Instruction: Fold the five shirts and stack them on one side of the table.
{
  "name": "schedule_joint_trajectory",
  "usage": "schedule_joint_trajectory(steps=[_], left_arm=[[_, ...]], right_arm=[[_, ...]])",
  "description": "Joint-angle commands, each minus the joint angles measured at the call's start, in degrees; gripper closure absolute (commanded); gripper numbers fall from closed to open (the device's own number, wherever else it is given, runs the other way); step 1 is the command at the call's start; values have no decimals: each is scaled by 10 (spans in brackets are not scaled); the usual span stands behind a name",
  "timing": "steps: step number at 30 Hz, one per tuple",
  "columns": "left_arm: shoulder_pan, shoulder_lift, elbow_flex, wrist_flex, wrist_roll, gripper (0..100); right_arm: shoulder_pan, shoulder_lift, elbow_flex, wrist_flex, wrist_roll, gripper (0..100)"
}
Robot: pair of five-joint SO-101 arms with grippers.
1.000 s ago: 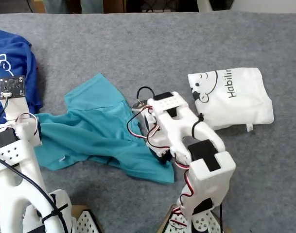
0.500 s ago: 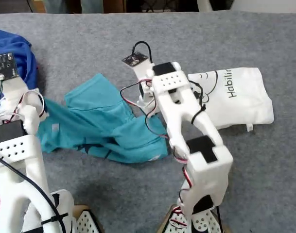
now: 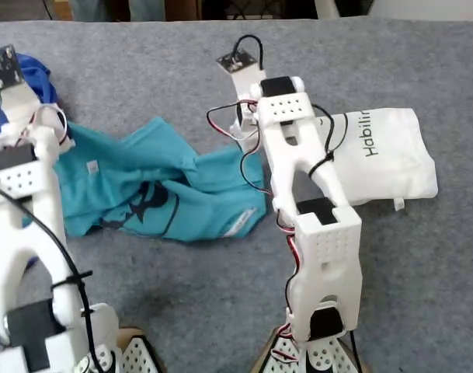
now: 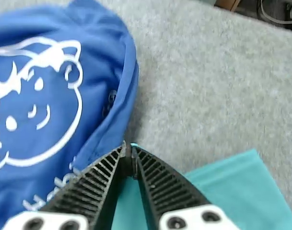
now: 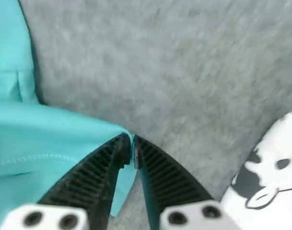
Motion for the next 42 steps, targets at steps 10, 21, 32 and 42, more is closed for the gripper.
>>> schedule_joint_trajectory(steps=[10,21,32,42], left_arm=[[-3,98,-89,91,2,971],[0,101,-74,87,1,971],[0,101,-68,86,1,971],[0,101,-69,86,1,971]], right_arm=[[18,19,-40,78,-59,767],[8,54,-34,97,-87,820],[4,80,-47,91,-119,841],[-6,81,-124,178,-143,844]])
